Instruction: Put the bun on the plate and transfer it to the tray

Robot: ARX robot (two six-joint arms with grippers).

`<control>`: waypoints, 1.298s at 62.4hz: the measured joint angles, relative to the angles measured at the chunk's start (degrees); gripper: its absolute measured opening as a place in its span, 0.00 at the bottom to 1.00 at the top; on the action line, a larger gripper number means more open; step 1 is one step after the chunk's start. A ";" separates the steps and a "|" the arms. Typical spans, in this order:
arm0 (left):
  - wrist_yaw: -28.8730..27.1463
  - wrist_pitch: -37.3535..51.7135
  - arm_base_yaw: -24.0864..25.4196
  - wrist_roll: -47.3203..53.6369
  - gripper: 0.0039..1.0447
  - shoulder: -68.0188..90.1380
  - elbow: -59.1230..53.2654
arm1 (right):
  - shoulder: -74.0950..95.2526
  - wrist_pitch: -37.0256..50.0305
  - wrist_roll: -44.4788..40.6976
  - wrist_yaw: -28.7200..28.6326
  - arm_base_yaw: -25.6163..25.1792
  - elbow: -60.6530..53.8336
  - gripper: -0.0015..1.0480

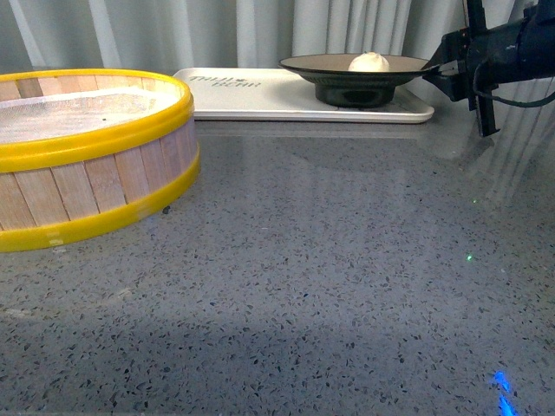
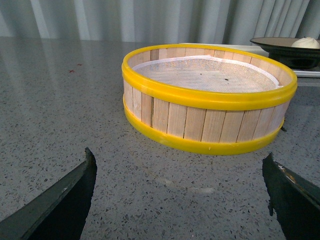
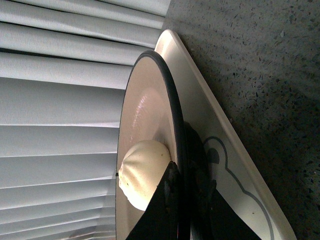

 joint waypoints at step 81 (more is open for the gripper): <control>0.00 0.00 0.00 0.02 0.94 0.00 0.00 | -34.99 9.49 -12.09 11.43 -4.81 -42.49 0.92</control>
